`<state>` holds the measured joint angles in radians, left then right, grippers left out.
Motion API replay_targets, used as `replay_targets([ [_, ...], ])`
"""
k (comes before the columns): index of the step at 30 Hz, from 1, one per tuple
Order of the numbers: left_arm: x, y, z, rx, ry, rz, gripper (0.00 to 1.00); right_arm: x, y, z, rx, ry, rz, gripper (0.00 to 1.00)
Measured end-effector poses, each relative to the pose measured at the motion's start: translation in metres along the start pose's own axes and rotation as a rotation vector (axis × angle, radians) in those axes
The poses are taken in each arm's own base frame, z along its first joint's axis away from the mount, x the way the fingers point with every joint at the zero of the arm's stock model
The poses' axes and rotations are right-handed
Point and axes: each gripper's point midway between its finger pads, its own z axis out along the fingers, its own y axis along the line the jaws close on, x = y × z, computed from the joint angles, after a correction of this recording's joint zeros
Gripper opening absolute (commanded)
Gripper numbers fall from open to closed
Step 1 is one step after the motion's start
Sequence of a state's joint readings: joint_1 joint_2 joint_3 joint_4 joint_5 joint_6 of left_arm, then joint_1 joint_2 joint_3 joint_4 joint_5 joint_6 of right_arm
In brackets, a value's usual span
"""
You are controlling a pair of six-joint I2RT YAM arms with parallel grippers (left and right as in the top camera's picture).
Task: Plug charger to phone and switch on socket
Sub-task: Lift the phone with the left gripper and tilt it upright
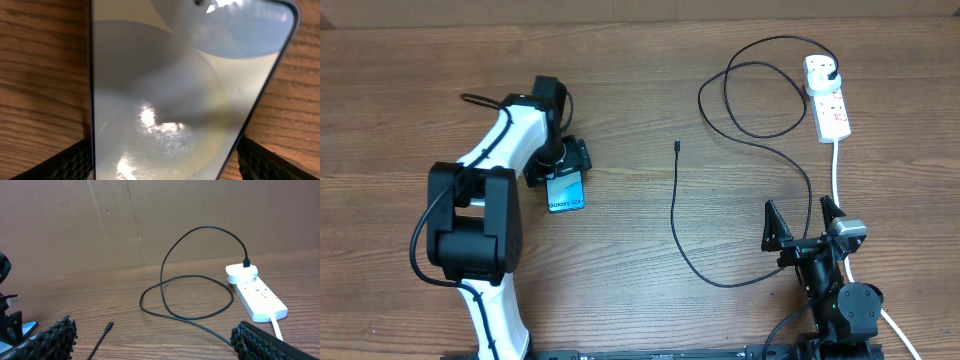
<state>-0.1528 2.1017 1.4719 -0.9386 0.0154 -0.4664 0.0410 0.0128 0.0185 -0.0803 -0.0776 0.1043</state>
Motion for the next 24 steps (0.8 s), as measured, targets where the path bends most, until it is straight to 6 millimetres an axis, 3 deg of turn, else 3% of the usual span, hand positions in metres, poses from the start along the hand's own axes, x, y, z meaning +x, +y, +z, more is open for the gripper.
replay_targets([
  [14,0.0028,-0.0049,0.0003,-0.007,-0.002,-0.041,0.83,0.0000,0.0000,0.0000,0.000,0.000,0.000,1.00],
  [24,0.0038,-0.0071,0.0005,-0.007,-0.004,-0.061,0.72,0.0000,0.0000,0.0000,0.000,0.000,0.000,1.00],
])
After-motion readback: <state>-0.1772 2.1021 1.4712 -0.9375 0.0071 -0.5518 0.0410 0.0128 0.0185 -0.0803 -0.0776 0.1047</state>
